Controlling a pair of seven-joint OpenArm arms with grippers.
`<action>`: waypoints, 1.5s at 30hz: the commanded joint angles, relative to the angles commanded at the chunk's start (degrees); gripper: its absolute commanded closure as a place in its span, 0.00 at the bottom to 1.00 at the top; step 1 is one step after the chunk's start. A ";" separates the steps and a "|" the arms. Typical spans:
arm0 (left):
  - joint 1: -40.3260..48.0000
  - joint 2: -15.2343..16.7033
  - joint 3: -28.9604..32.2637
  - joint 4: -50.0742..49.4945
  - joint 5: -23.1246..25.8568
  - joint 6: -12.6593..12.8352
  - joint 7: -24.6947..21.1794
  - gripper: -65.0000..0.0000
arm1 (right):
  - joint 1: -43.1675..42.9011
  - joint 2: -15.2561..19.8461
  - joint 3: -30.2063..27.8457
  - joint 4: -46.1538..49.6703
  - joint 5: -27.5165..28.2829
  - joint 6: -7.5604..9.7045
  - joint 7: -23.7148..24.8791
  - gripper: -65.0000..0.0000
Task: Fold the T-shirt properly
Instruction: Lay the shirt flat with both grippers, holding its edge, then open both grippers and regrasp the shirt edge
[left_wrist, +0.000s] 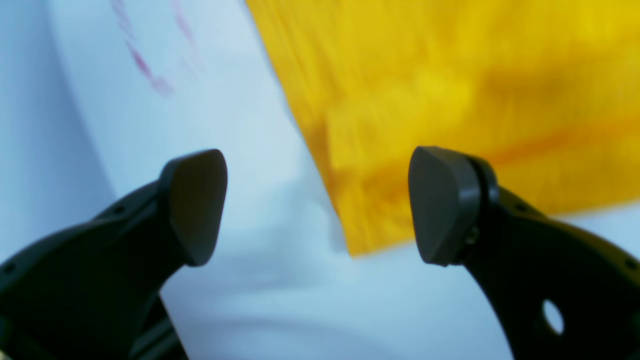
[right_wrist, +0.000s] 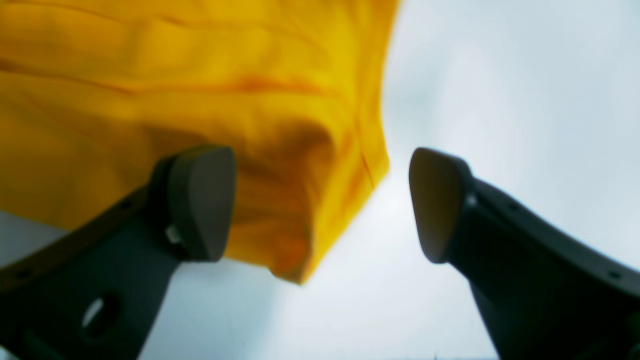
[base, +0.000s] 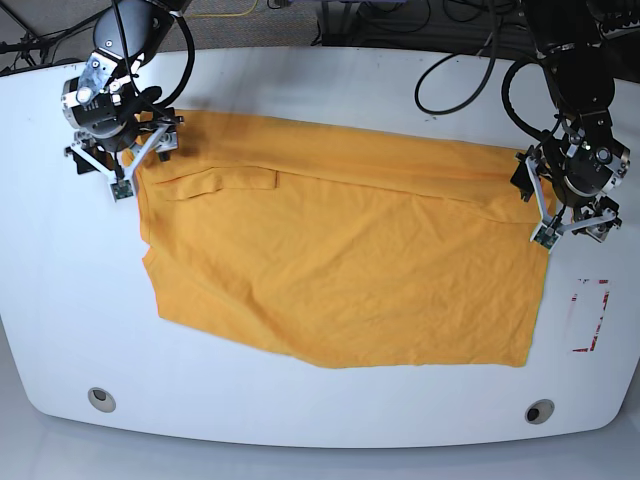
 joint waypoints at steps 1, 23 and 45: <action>0.18 0.00 -0.09 -0.09 0.00 0.00 0.00 0.18 | 0.00 0.00 0.09 -0.09 0.00 0.00 0.00 0.20; 3.25 3.52 -10.90 -5.36 0.00 0.00 -8.09 0.18 | 1.32 -0.09 6.86 -10.64 0.09 0.00 3.43 0.20; 3.34 3.78 -10.99 -9.14 0.00 0.00 -8.26 0.18 | 1.41 -0.09 6.77 -15.82 0.18 0.00 4.04 0.20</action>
